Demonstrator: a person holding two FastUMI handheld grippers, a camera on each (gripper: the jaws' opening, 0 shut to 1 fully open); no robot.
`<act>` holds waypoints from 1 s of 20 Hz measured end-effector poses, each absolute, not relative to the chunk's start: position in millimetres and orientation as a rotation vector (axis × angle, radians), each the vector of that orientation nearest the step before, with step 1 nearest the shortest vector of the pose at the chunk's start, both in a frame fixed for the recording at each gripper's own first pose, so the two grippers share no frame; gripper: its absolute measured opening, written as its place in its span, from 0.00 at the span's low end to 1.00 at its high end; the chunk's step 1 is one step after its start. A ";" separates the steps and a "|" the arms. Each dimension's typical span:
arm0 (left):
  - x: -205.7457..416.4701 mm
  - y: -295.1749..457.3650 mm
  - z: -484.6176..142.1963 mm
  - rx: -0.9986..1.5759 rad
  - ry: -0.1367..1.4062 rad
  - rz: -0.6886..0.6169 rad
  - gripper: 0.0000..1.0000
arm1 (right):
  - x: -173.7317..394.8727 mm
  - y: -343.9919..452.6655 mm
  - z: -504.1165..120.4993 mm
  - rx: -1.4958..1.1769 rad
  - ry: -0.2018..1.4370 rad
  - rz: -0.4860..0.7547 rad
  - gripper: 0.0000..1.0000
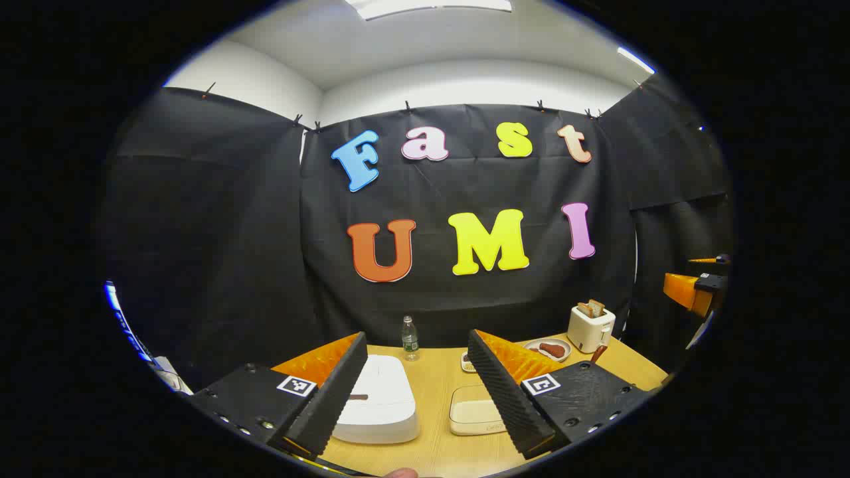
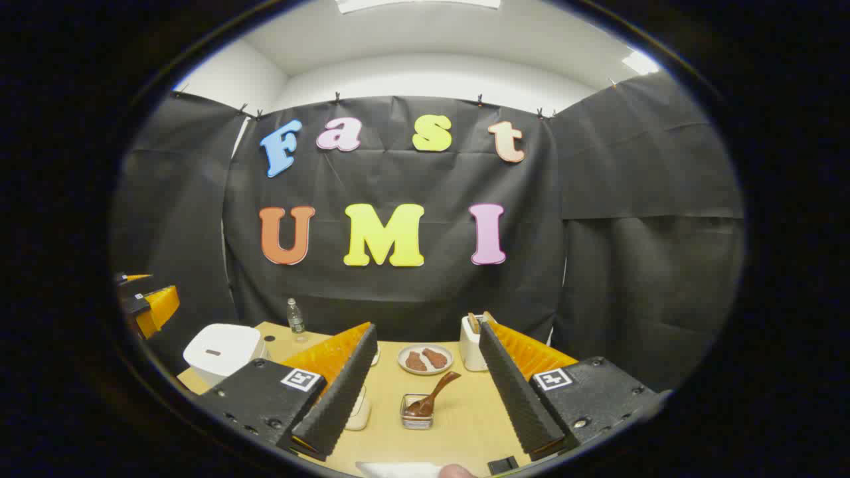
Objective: Close the left gripper, press the button to open the rice cooker; take a wooden spoon from the chopstick holder with the right hand, scoop a spoonful of rice and pour it into the rice cooker, then put the wooden spoon back into the chopstick holder.
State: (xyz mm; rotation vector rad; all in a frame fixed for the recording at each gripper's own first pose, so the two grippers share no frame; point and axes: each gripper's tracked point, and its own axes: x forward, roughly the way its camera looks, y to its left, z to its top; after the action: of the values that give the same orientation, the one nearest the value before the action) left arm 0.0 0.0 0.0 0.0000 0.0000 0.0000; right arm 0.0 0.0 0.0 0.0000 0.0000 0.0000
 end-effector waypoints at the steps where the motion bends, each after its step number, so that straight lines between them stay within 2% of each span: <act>1: 1.1 2.3 0.1 0.009 -0.003 0.004 0.97 | -0.1 -1.0 -1.8 -0.005 0.002 -0.005 1.00; 7: 6.7 5.6 -2.6 0.029 -0.003 0.060 0.96 | 5.4 -1.1 -0.7 -0.034 0.010 0.018 1.00; 14: 12.6 -2.0 -2.3 -0.009 0.012 0.068 0.96 | 20.8 -19.3 1.5 -0.008 0.004 0.034 1.00; 19: 27.4 -15.9 -11.1 -0.004 0.040 -0.001 0.96 | 27.6 -21.4 -1.3 0.008 0.013 0.004 1.00; 20: 31.2 -19.2 -19.2 0.000 0.070 -0.027 0.89 | 28.4 -19.6 -1.7 0.009 0.016 0.002 1.00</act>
State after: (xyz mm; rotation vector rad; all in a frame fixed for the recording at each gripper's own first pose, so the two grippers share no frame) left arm 31.2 -19.2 -19.2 0.0002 0.0704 -0.0271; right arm 28.4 -19.6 -1.7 0.0089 0.0161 0.0017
